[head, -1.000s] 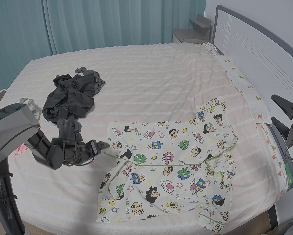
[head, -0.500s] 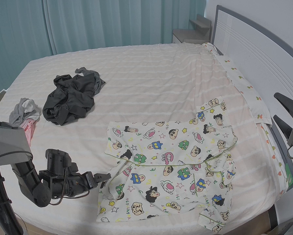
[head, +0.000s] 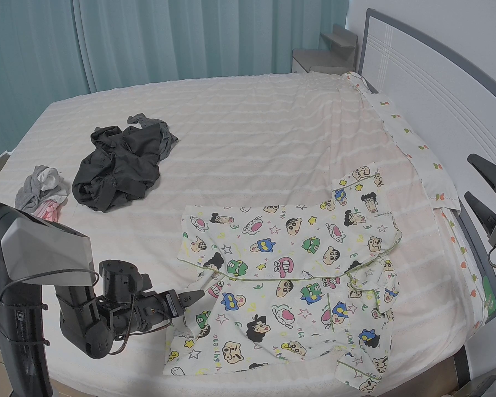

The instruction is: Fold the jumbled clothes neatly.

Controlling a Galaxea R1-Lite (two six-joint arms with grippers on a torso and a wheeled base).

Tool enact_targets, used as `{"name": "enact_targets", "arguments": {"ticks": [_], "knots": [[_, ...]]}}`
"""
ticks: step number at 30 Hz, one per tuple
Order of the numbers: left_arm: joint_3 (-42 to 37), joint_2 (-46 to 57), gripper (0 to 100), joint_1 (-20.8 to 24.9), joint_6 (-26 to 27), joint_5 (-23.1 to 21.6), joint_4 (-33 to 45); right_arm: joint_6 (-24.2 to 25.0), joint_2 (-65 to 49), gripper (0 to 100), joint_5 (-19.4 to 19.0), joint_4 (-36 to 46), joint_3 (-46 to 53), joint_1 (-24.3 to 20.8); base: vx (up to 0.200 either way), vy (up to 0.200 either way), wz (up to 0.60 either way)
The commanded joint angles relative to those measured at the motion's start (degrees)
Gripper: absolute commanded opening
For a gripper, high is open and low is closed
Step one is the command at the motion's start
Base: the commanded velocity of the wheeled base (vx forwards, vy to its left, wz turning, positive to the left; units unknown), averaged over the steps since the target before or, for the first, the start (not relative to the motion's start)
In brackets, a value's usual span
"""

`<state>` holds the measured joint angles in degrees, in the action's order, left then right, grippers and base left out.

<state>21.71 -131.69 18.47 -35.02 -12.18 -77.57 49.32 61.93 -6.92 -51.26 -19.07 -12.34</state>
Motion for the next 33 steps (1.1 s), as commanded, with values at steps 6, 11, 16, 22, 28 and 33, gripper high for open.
{"name": "enact_targets", "arguments": {"ticks": [6,11,16,22,28,33], "knots": [[3.2,-5.5,0,0.3,1.9,1.0,0.0,0.0,-0.1,100,0.0,0.0,0.2,-0.4,0.0,0.0,0.0],[3.3,-5.8,0,-0.1,1.9,1.1,-0.1,0.0,-0.1,100,0.0,0.0,0.2,-0.4,0.0,0.0,0.0],[2.8,-5.8,0,-0.8,2.0,2.0,-0.1,0.0,-0.1,100,0.0,0.0,0.2,-0.4,0.0,0.0,0.0],[-0.5,-4.2,0,-1.9,2.0,2.6,-0.1,0.0,-0.4,100,-0.1,0.0,0.2,-0.5,0.0,0.0,0.0],[-1.6,-2.6,0,-5.5,2.0,2.7,0.0,0.0,-0.4,100,-0.1,0.0,0.2,-0.5,0.0,0.0,0.0],[-1.8,-2.0,0,-8.4,1.9,2.6,-0.1,0.0,-0.5,100,-0.1,0.0,0.2,-0.5,0.0,0.0,0.0]]}}
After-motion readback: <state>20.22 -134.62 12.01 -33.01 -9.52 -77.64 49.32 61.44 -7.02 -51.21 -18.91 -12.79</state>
